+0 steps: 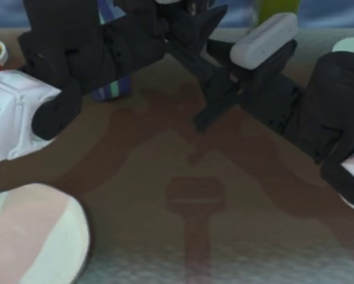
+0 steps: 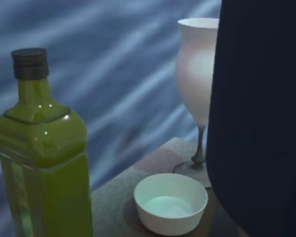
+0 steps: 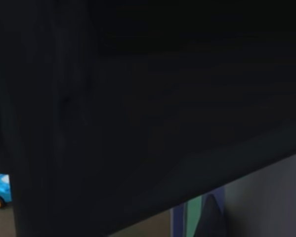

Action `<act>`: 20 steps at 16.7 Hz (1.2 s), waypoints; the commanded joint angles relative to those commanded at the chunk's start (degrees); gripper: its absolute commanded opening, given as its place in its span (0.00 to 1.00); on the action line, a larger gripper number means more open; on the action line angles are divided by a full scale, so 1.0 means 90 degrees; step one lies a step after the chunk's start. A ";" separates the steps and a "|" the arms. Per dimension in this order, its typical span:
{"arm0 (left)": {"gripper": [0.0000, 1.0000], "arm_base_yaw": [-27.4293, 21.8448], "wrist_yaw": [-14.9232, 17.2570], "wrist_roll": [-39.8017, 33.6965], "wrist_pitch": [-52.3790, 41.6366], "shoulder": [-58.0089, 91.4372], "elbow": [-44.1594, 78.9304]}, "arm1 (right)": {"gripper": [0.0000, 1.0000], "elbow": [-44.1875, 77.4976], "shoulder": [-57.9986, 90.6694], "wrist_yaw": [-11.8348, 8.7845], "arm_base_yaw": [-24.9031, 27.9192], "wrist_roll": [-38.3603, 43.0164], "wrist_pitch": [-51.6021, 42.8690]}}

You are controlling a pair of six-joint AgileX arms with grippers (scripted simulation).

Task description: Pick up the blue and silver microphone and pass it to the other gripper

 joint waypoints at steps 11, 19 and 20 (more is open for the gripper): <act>0.00 0.0000 0.0000 0.0000 0.0000 0.0000 0.0000 | 1.00 0.0000 0.0000 0.0000 0.0000 0.0000 0.0000; 0.00 0.0155 0.0140 -0.0025 -0.0014 -0.0084 -0.0082 | 1.00 -0.0255 -0.0263 -0.0031 -0.0058 0.0006 -0.0038; 0.00 0.0276 0.0246 -0.0029 -0.0026 -0.0147 -0.0144 | 1.00 -0.0452 -0.0474 -0.0057 -0.0093 0.0008 -0.0060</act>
